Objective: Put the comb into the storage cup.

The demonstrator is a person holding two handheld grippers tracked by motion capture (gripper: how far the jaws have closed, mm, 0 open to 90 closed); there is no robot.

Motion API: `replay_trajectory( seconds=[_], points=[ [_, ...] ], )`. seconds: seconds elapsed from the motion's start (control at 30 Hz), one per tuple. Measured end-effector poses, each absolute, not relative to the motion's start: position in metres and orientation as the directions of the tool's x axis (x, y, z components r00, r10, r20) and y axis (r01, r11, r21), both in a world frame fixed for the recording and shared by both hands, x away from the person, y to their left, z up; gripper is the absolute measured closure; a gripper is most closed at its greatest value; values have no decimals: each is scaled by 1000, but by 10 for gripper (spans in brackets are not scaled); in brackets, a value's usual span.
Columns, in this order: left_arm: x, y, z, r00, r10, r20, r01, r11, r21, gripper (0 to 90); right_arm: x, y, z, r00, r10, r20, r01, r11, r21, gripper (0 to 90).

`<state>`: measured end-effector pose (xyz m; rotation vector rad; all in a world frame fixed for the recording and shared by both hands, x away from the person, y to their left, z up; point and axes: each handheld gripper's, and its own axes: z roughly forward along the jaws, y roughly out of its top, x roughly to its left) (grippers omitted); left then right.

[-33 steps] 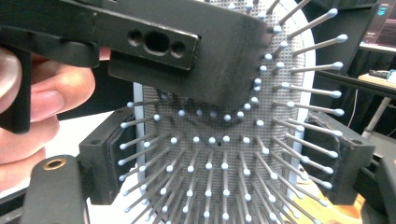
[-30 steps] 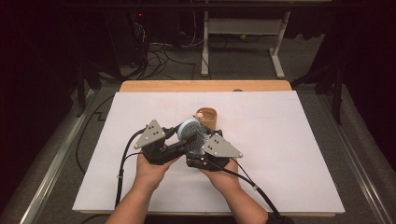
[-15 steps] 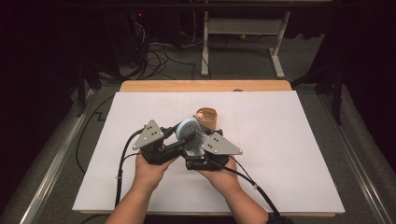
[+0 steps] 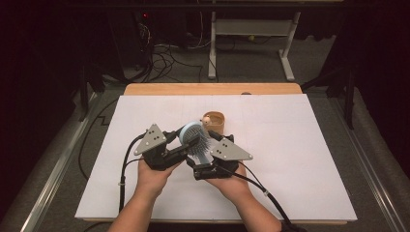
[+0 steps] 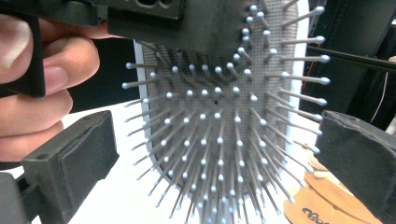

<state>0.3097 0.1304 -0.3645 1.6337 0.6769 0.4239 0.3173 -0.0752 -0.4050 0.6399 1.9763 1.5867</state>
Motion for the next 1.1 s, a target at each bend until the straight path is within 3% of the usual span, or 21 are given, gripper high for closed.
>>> replay_trajectory(
  seconds=[1.1],
  points=[
    [307, 167, -370, 714, 697, -66, 164, -75, 984, 559, 311, -145, -422, -700, 708, -91, 98, 221, 970, 2]
  ],
)
